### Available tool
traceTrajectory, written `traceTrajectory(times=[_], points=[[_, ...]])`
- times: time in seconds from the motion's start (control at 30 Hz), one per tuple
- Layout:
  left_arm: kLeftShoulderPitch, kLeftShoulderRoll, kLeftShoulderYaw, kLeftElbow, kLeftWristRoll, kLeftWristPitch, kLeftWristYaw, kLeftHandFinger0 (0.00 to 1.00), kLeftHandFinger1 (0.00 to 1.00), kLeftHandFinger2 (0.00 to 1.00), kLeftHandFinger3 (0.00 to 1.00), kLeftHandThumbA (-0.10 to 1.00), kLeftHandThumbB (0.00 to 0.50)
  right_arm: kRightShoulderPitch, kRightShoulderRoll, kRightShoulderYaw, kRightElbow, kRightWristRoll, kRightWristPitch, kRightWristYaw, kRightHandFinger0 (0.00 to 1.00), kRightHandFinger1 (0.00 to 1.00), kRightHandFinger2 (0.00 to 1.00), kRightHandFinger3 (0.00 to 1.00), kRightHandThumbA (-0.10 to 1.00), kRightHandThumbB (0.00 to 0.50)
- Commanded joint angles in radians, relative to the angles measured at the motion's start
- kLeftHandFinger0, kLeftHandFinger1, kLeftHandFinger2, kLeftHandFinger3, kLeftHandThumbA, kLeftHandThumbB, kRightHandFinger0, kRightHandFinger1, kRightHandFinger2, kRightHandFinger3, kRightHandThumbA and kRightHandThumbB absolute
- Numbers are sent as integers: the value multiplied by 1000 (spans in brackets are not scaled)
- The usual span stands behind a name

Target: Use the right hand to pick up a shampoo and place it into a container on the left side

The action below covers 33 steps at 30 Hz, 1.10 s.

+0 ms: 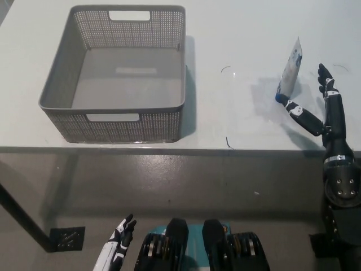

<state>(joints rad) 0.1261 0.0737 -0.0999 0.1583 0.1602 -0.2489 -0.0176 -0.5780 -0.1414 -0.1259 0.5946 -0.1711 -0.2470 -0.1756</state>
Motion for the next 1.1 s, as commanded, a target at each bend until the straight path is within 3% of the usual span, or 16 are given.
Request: traceTrajectory(times=[0.0,0.23,0.37,0.57,0.7,0.9,0.97,1.07], points=[[0,9,4,-29,-3,-34,1,1000,1000,1000,1000,1000,251,-82,-24,-10,20,28,3,-15,1000,1000,1000,1000,1000,389],[1,12,4,-26,-20,-40,-9,1000,1000,1000,1000,1000,234,-146,-42,-10,152,40,-26,-15,1000,1000,1000,1000,977,360],[-6,14,1,-28,-11,-32,-7,1000,1000,1000,1000,1000,264,-187,-55,0,223,31,-23,-29,1000,1000,1000,1000,1000,376],[-8,15,-1,-27,-15,-39,-10,1000,1000,1000,1000,1000,252,-235,-57,-8,323,58,-70,-30,1000,1000,1000,1000,942,399],[-18,18,0,-29,-20,-38,-17,1000,1000,1000,1000,1000,250,-271,-57,-18,396,93,-104,-5,1000,1000,1000,1000,890,377],[-24,20,-4,-26,-20,-35,-20,1000,1000,1000,1000,1000,247,-305,-62,-16,468,104,-122,-5,1000,1000,1000,1000,887,380],[-24,23,-6,-28,-18,-37,-21,1000,1000,1000,1000,1000,238,-319,-64,-6,497,94,-135,-20,1000,1000,1000,1000,912,410],[-30,24,-6,-27,-24,-33,-26,1000,1000,1000,1000,1000,230,-335,-64,8,524,80,-138,-35,1000,1000,1000,1000,920,400]])
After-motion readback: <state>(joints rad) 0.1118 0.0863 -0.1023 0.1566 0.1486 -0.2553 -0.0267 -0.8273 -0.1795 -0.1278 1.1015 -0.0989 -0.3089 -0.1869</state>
